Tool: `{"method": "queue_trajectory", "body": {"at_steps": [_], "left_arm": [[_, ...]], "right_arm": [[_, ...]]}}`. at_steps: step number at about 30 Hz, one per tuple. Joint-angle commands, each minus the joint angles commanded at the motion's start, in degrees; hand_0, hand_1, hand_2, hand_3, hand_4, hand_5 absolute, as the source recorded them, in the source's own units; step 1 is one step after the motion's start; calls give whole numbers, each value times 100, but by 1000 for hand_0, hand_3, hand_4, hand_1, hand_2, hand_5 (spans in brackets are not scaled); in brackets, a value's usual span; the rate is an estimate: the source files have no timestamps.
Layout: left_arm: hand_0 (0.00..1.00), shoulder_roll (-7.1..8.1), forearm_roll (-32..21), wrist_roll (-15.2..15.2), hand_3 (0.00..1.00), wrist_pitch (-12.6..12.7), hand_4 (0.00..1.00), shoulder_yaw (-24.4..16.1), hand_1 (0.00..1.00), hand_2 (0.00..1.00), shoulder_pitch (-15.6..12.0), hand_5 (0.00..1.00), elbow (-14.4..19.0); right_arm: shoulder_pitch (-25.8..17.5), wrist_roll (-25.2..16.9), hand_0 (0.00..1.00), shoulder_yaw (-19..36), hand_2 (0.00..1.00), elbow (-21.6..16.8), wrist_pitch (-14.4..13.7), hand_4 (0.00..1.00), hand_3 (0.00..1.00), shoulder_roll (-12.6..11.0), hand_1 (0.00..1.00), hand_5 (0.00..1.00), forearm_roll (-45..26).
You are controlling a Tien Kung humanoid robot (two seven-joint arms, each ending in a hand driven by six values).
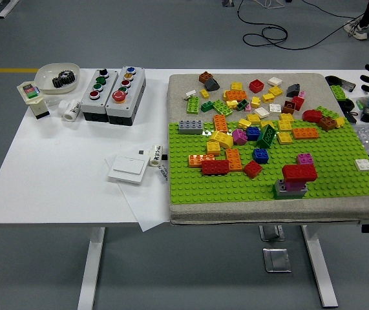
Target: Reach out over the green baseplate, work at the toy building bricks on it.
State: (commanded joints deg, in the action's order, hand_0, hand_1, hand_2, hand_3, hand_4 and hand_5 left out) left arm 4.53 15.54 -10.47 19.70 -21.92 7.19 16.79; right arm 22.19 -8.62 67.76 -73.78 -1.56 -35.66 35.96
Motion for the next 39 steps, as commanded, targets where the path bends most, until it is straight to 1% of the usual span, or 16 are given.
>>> {"method": "queue_trajectory", "body": {"at_steps": [7,8,11,16,26,39], "left_arm": [[602,-1,22,-9,548,-9,560,-9,681,645,6,611,2],[601,-9,41,-14,548,-9,559,-24,681,645,13,610,-7],[601,-48,36,-11,548,16,559,-78,681,645,31,610,-39],[601,-54,19,-8,547,14,559,-64,681,646,50,610,-36],[602,-27,31,-10,547,-14,559,-42,680,645,3,610,-29],[601,21,332,-101,547,-69,559,-129,680,645,-60,609,-6]], "right_arm": [[-6,24,906,38,861,40,10,998,870,2,836,889,45],[-2,24,905,42,862,42,10,998,867,0,837,905,55],[7,6,905,50,862,40,-1,998,867,2,837,905,67],[32,-24,905,9,862,43,-12,998,864,-13,837,905,69],[9,-60,908,-42,872,92,1,998,859,23,845,903,115],[-127,-109,910,14,870,123,-34,998,852,88,850,891,127]]}}
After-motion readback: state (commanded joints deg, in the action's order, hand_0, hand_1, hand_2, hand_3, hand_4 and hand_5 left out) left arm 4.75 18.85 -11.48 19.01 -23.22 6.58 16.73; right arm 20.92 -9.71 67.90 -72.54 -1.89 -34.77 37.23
